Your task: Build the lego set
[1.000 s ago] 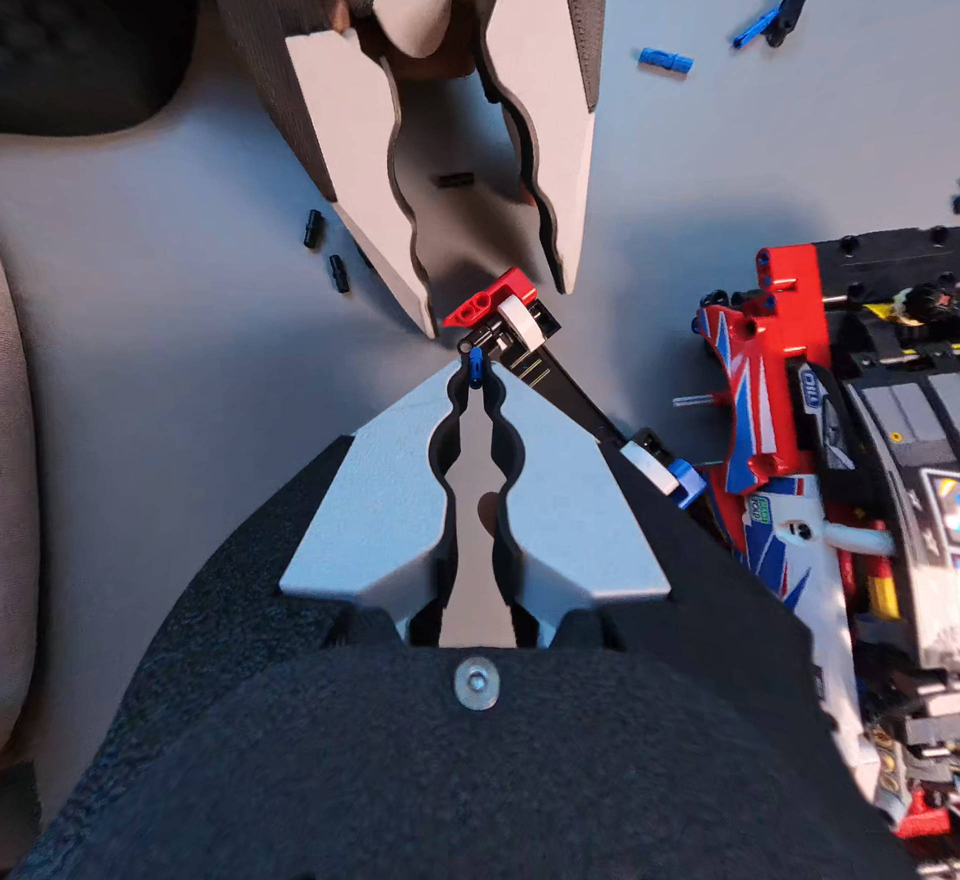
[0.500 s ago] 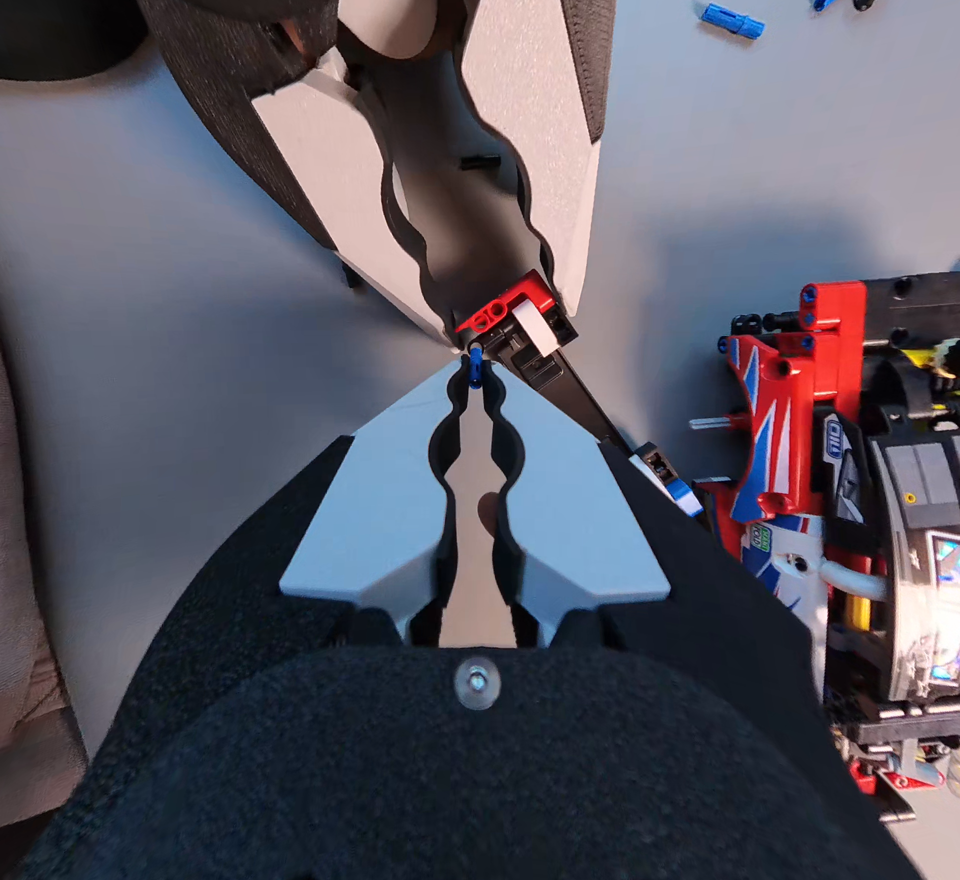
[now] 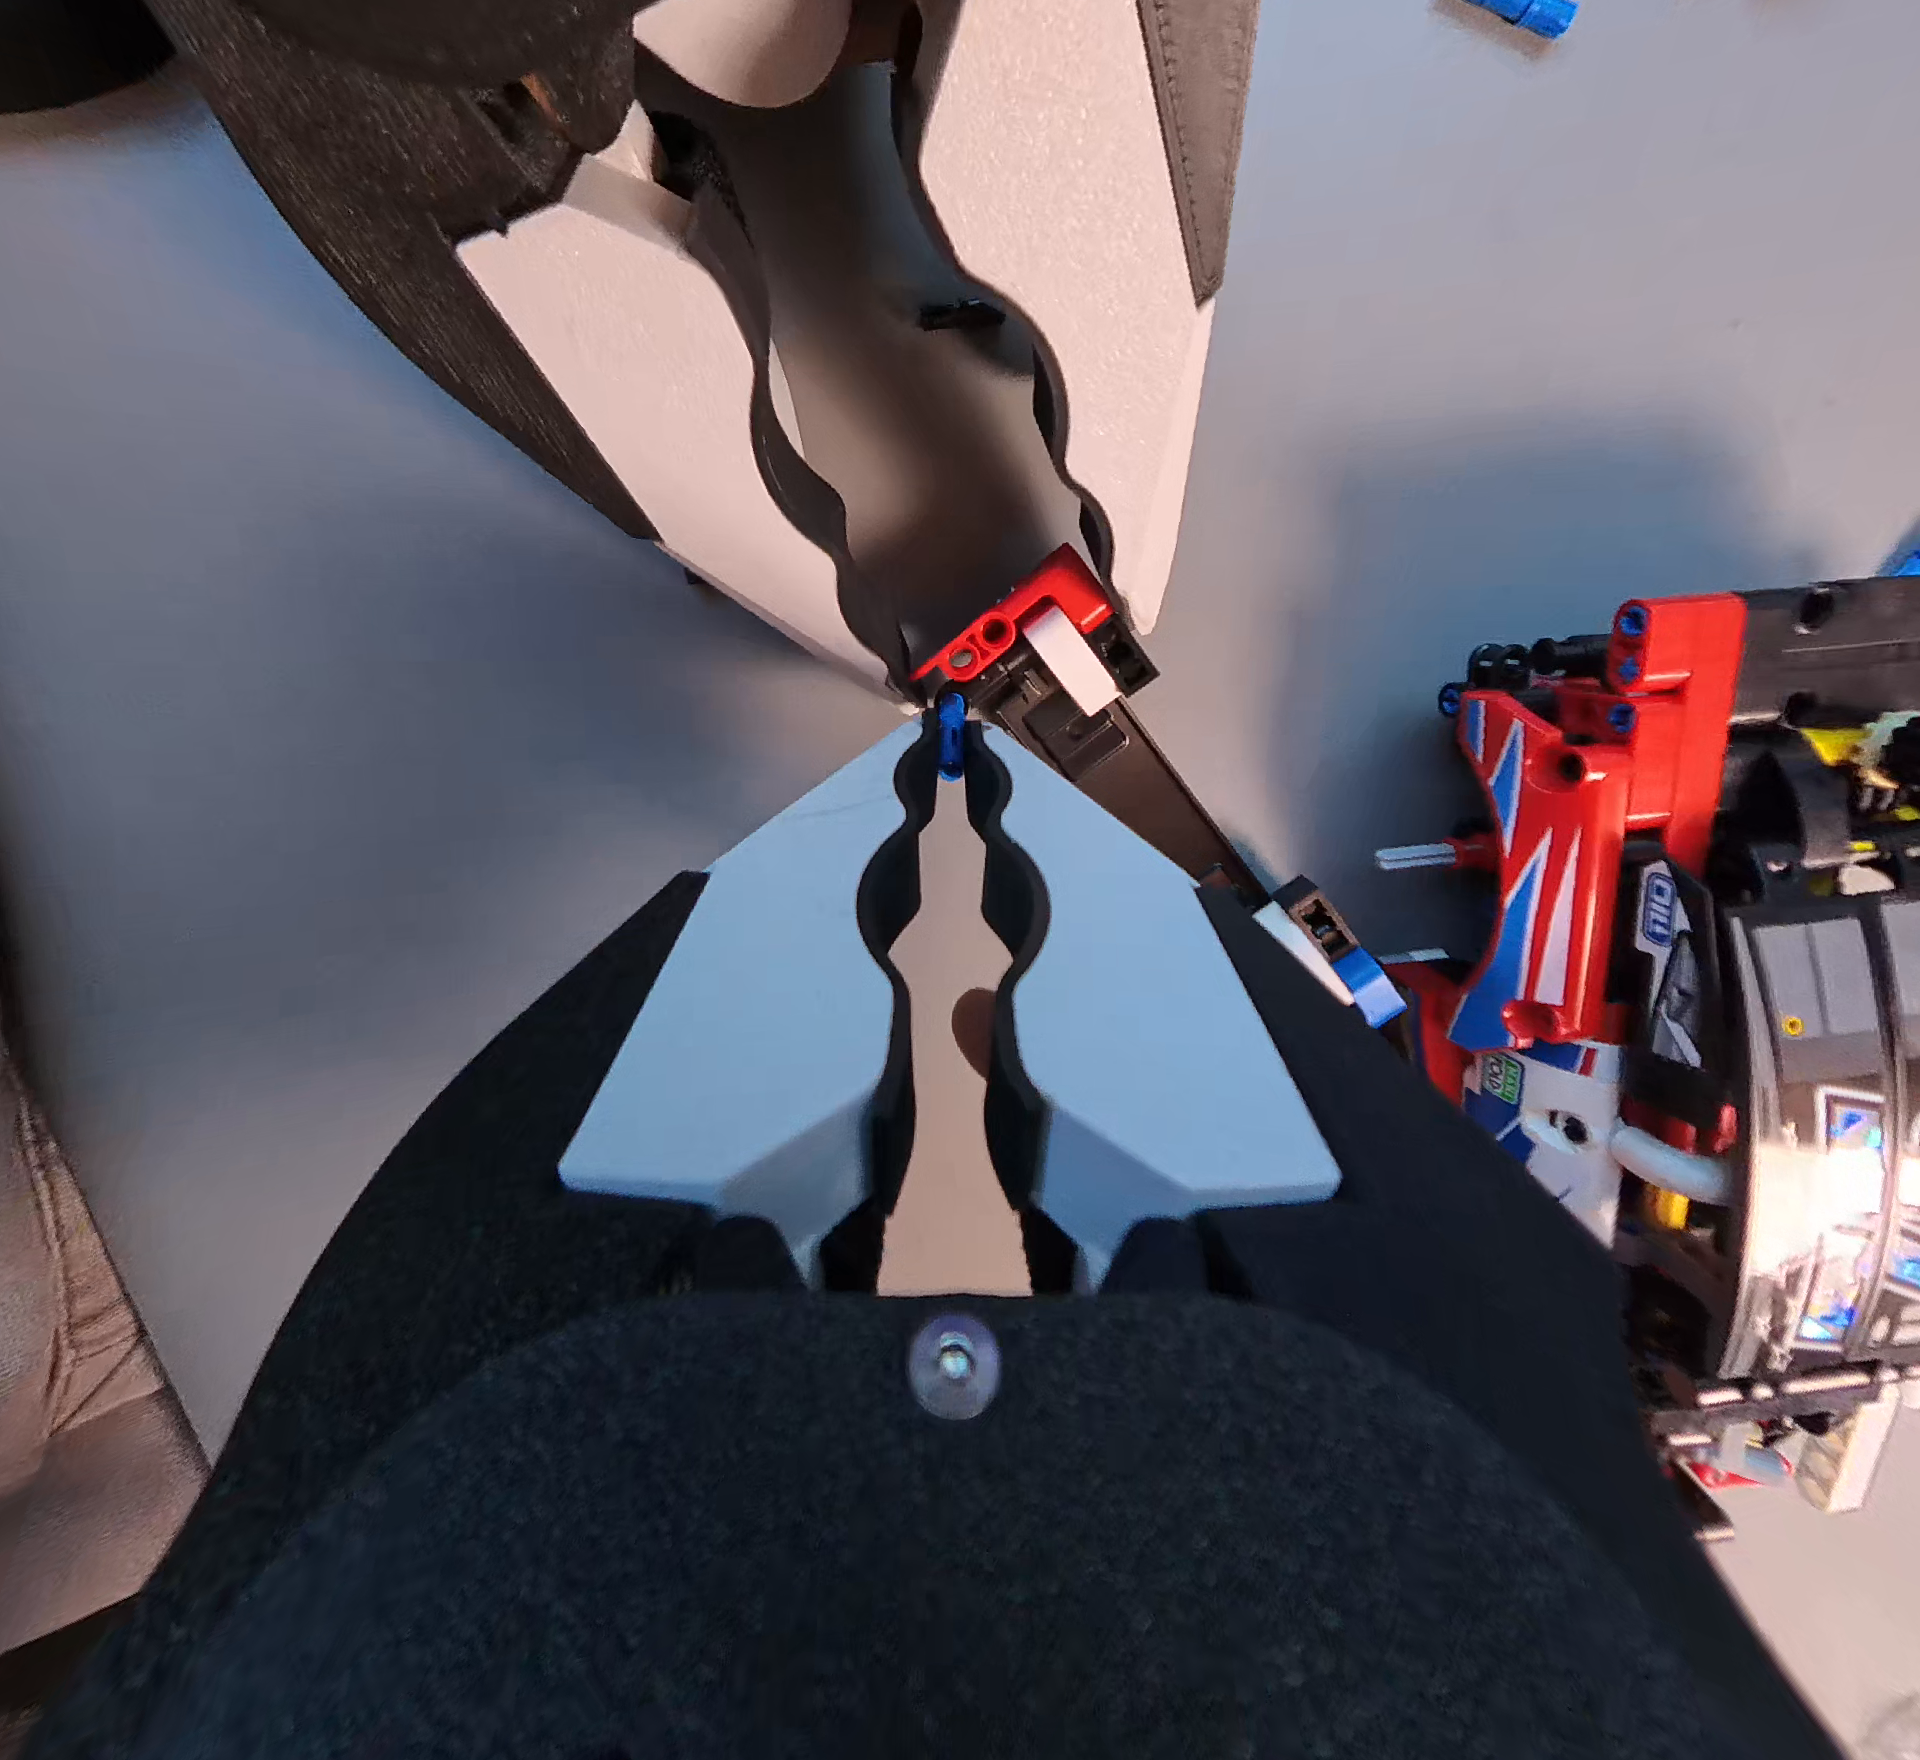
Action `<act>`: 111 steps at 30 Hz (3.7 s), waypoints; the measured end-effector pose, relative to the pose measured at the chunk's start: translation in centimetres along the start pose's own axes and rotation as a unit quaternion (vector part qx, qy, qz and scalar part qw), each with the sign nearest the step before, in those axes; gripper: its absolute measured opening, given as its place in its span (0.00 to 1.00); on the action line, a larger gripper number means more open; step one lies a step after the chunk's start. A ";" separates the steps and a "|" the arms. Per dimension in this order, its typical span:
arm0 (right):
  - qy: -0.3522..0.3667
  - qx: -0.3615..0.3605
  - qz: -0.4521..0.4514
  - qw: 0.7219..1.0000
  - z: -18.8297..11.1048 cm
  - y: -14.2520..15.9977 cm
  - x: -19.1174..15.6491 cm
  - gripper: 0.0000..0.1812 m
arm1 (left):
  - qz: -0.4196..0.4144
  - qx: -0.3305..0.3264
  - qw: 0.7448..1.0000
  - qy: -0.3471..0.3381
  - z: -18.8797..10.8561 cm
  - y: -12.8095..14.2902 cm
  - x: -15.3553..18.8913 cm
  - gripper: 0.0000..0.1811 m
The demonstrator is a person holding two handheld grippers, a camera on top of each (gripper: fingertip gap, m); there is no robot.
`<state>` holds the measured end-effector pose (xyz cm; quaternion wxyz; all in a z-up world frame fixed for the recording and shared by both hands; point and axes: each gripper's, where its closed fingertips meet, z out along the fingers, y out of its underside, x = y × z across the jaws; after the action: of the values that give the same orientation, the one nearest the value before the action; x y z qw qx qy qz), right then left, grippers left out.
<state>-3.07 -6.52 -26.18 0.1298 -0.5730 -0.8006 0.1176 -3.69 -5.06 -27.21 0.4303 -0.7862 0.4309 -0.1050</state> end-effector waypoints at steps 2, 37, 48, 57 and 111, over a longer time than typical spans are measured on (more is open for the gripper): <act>-0.002 -0.011 0.000 1.000 0.1 -0.1 0.0 0.01 | -0.003 0.000 1.000 -0.002 0.0 0.0 -0.1 0.23; 0.005 0.032 -0.019 0.999 0.8 -0.9 -0.1 0.01 | -0.001 0.002 1.000 -0.004 -0.5 0.3 0.1 0.23; 0.012 0.076 -0.045 0.996 0.6 -0.7 -0.4 0.01 | 0.000 0.003 1.000 0.004 -0.5 0.3 0.4 0.23; 0.028 0.126 -0.046 0.991 0.5 -0.7 -0.5 0.01 | -0.003 0.002 1.000 0.006 -0.6 0.3 0.4 0.23; 0.068 0.207 -0.040 0.975 0.9 -0.4 -0.4 0.09 | -0.029 -0.008 1.000 0.009 -0.8 0.9 0.3 0.17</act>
<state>-3.62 -7.07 -26.89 0.3044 -0.5082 -0.7703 0.2359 -4.45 -5.94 -27.45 0.4171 -0.8006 0.4128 -0.1213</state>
